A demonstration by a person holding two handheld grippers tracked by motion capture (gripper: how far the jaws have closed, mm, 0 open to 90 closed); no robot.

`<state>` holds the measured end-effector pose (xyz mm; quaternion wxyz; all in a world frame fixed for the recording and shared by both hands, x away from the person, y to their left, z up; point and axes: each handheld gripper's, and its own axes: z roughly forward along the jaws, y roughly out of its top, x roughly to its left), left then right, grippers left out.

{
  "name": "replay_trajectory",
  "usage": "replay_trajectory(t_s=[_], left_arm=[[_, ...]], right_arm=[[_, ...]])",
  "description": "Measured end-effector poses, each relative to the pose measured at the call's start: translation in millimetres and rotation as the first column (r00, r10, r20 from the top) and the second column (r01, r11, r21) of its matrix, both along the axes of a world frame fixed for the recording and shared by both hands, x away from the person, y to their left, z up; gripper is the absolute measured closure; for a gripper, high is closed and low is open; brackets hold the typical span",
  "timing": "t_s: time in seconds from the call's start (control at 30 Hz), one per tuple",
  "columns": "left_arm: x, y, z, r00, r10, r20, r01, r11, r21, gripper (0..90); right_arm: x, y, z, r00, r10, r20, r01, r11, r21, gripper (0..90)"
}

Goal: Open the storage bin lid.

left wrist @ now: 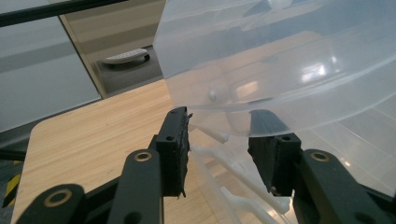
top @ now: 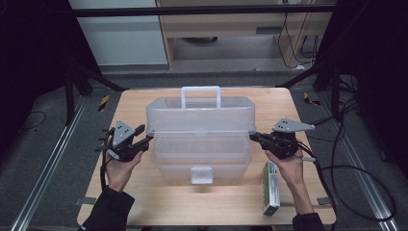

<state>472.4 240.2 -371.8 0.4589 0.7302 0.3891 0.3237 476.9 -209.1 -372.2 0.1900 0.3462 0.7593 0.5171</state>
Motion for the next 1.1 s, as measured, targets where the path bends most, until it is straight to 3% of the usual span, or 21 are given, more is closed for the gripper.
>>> replay_trajectory(t_s=[0.53,0.6,0.67,0.77,1.1], left_arm=[[8.7,-4.3,-0.1,0.9998,-0.011,0.014,0.011,0.9996,0.024,58.6],[9.0,-6.0,-0.3,0.9998,-0.019,0.01,0.019,0.9997,0.018,64.0],[7.5,-7.4,0.8,0.9998,0.002,0.019,-0.003,0.9991,0.041,67.5],[7.3,-5.1,1.5,0.9999,0.007,0.015,-0.007,0.9997,0.023,71.1],[8.6,-5.1,3.9,0.9999,0.013,0.003,-0.013,0.9997,0.019,71.6]], right_arm=[[-0.4,1.7,0.6,1.0,0.004,0.002,-0.004,1.0,-0.006,90.0],[-1.0,1.6,1.3,1.0,0.005,0.001,-0.005,1.0,-0.002,90.0],[-1.1,1.4,1.5,1.0,0.006,0.003,-0.006,1.0,0.0,90.0],[-1.6,2.3,1.1,1.0,0.005,0.004,-0.005,1.0,0.001,89.7],[-6.6,0.8,-5.7,0.9996,-0.022,-0.016,0.021,0.998,-0.055,80.1]])
